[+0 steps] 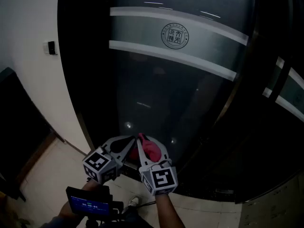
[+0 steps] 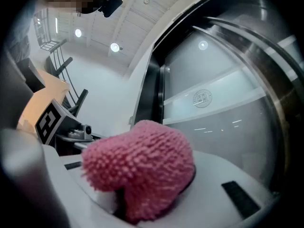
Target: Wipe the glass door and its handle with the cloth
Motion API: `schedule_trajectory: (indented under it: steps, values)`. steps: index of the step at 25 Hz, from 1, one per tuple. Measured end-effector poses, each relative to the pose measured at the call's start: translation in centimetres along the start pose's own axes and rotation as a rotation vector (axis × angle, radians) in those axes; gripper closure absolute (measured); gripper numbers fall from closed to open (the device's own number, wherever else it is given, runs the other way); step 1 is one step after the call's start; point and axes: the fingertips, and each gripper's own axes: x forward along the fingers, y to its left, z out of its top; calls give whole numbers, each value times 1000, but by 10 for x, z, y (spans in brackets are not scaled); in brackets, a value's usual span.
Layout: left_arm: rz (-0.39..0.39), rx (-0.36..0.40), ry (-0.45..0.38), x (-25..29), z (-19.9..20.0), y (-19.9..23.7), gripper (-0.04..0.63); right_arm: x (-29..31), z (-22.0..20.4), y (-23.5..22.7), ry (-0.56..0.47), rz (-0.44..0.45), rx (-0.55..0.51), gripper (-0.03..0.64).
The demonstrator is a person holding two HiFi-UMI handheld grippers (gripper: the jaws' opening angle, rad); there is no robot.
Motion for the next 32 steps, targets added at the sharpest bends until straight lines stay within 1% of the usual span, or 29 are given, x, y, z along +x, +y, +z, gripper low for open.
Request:
schedule_trajectory:
  steps: [2, 4, 8, 11, 13, 17, 19, 21, 24, 27, 29, 32]
  values:
    - [10, 33, 0, 15, 5, 32, 592, 38, -1, -8, -23, 16, -1, 563]
    - [31, 50, -3, 29, 9, 65, 592, 76, -6, -15, -42, 30, 10, 563]
    - [113, 45, -16, 54, 22, 143, 593, 158, -9, -24, -72, 86, 41, 563]
    - [161, 95, -35, 68, 37, 187, 592, 215, -1, -31, -96, 127, 20, 563]
    - [191, 117, -50, 73, 47, 215, 592, 248, 4, -32, -79, 152, 19, 563]
    - [211, 98, -63, 85, 68, 267, 592, 317, 11, -36, -82, 156, -28, 563]
    - [203, 100, -81, 90, 79, 300, 592, 351, 18, -35, -90, 149, -56, 563]
    - [176, 95, -107, 95, 92, 325, 592, 383, 28, -39, -109, 128, -79, 563]
    - [123, 81, -144, 101, 103, 350, 592, 428, 38, -54, -132, 81, -108, 563]
    - [62, 68, -156, 104, 107, 369, 594, 466, 53, -74, -160, 30, -98, 563]
    - [7, 64, -145, 109, 109, 371, 594, 475, 63, -89, -172, -15, -112, 561]
    - [-39, 55, -149, 121, 110, 370, 594, 464, 68, -111, -173, -80, -153, 561]
